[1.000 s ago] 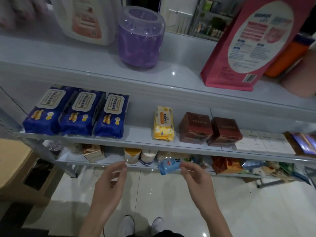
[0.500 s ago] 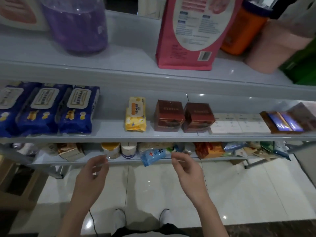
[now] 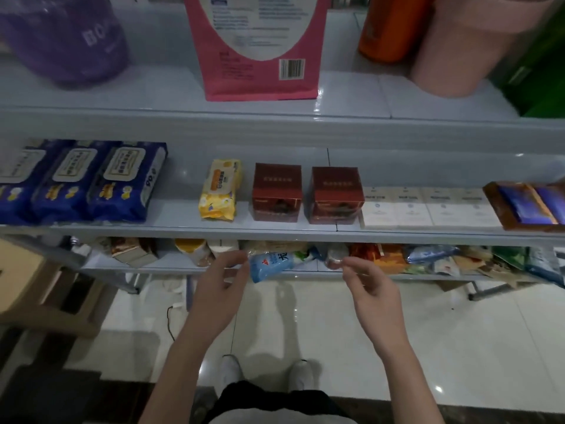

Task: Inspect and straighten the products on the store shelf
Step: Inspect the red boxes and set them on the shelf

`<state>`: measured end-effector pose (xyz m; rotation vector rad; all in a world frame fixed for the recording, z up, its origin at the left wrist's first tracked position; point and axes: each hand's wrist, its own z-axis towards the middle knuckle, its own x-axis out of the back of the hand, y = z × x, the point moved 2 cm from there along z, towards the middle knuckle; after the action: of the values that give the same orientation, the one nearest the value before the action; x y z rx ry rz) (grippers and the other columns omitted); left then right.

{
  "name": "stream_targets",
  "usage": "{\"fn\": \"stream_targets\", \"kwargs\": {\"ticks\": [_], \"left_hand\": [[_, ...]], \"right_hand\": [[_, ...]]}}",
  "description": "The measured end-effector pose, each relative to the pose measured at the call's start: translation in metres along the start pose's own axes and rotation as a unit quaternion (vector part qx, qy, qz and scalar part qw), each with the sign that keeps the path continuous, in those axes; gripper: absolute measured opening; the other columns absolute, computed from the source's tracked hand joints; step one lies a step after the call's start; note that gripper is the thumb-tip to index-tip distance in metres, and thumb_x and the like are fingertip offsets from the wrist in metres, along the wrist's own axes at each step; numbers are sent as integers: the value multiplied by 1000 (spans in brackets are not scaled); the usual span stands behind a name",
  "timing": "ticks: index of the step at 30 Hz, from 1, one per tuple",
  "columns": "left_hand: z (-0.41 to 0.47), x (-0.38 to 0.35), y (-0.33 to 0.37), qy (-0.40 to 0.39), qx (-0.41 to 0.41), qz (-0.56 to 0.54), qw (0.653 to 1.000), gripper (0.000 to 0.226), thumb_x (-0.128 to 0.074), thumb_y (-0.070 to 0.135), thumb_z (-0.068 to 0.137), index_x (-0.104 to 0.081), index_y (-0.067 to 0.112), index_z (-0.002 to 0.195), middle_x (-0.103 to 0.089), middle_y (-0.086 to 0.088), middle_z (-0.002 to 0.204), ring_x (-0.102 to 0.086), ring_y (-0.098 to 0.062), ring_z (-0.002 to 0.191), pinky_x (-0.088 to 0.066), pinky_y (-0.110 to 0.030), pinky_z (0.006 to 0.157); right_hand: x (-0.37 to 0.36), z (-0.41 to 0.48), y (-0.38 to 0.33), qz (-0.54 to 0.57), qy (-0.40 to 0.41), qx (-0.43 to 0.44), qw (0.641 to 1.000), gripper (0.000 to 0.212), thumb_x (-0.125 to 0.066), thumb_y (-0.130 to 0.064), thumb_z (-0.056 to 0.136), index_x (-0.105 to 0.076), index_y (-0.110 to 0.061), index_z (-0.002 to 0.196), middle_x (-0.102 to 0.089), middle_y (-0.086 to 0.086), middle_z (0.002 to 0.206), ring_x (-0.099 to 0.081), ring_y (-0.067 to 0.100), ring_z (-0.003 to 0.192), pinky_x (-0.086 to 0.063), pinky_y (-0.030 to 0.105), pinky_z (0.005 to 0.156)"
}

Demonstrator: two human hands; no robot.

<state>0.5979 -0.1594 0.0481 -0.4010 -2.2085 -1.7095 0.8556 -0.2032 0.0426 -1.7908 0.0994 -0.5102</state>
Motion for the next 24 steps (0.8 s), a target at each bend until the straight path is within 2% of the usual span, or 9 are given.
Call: {"fn": "stream_targets", "kwargs": {"ticks": [4,7,15,17,19,20,22,24], "left_hand": [[0,-3,-1,12,-2,-1,1000,24,-58,19,103,-65,21,125,-65,19,113,-59,15,95,-44,-1,70],[6,3,-8,14,5,-4,1000,23,-58,17,103,-66,22,124,-66,17,115,-61,7,98,-45,-2,71],[72,4,-22,3,-7,14,1000,25,-58,14,102,-64,13,127,-66,6,115,-60,3,98,-44,-2,73],[101,-4,-23,2,-2,8,1000,26,-59,15,102,-62,15,127,-66,1,117,-64,-6,100,-50,-8,78],[131,-16,-26,2,14,4,1000,29,-61,20,101,-58,17,130,-65,0,120,-66,-17,104,-57,-29,89],[144,-22,-27,2,18,4,1000,33,-61,22,100,-56,16,133,-64,-1,123,-65,-18,106,-57,-35,91],[168,-33,-28,0,13,7,1000,45,-62,27,100,-51,13,141,-61,-2,131,-61,-16,111,-52,-33,96],[185,-42,-28,-12,15,11,1000,54,-63,31,99,-46,12,147,-57,-1,138,-56,-15,121,-48,-34,103]], "right_hand": [[3,6,2,7,-1,-5,1000,15,-67,-26,100,-73,-33,111,-72,-19,106,-64,-5,95,-49,18,80],[-8,11,4,2,-9,-10,1000,14,-66,-25,100,-72,-32,111,-72,-16,107,-63,-7,95,-47,17,78],[-79,60,8,-25,-21,-11,999,24,-66,-13,100,-69,-20,122,-70,-6,117,-62,-10,96,-45,1,76],[-100,83,10,-36,-20,-14,999,30,-64,-12,101,-65,-16,131,-68,-2,123,-62,-1,103,-43,-2,76],[-118,107,13,-45,-26,-24,998,40,-64,-17,101,-57,-16,140,-63,-1,131,-61,10,114,-44,-2,77],[-127,118,14,-49,-29,-31,998,45,-64,-19,101,-53,-16,145,-61,-1,136,-59,13,121,-46,2,83],[-140,138,18,-65,-27,-33,997,57,-66,-23,100,-45,-18,153,-56,-1,148,-54,17,134,-49,26,106],[-148,152,20,-90,-28,-39,995,65,-67,-25,99,-38,-21,157,-51,-1,155,-48,19,141,-41,43,118]]}}
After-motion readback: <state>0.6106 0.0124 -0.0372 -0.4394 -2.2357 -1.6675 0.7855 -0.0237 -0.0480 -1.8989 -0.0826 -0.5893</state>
